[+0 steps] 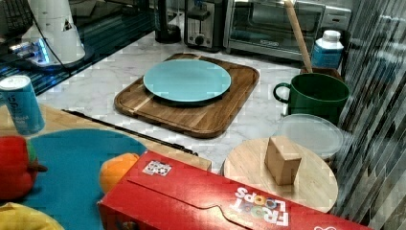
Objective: Pick up the toast.
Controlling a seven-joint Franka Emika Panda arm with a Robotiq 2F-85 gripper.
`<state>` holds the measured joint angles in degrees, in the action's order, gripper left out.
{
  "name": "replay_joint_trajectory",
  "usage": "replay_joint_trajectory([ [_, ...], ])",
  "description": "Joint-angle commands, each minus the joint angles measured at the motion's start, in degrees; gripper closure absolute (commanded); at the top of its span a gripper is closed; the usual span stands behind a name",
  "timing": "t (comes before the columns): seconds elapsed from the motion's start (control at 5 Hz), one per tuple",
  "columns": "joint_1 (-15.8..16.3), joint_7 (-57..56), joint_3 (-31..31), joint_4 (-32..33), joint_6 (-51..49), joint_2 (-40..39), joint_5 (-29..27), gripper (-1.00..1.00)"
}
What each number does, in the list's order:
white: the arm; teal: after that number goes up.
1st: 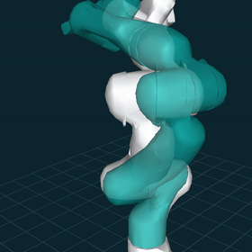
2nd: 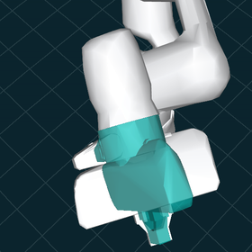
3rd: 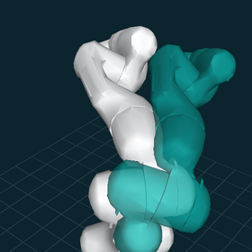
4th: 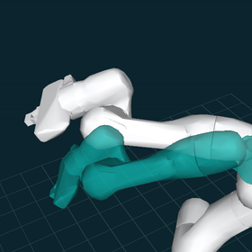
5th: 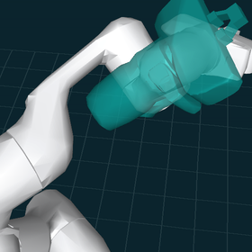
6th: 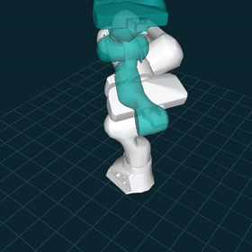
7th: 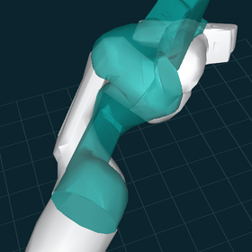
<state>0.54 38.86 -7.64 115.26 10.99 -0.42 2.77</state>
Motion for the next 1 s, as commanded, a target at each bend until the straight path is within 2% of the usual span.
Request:
replay_joint_trajectory([
  [0.2, 7.8, 20.29, -11.01, -10.05, -2.33, 1.74, -1.37, 1.0],
  [0.4, 8.08, 24.92, -13.22, -13.41, -3.97, 0.35, -4.08, -0.91],
  [0.6, 9.55, 28.79, -14.33, -12.95, -1.97, 0.4, -6.04, -1.0],
  [0.8, 8.61, 31.28, -16.84, -11.96, 1.17, 0.65, -8.77, -1.0],
  [1.0, 9.09, 33.99, -17.09, -10.78, 4.09, 0.13, -13.95, -1.0],
])
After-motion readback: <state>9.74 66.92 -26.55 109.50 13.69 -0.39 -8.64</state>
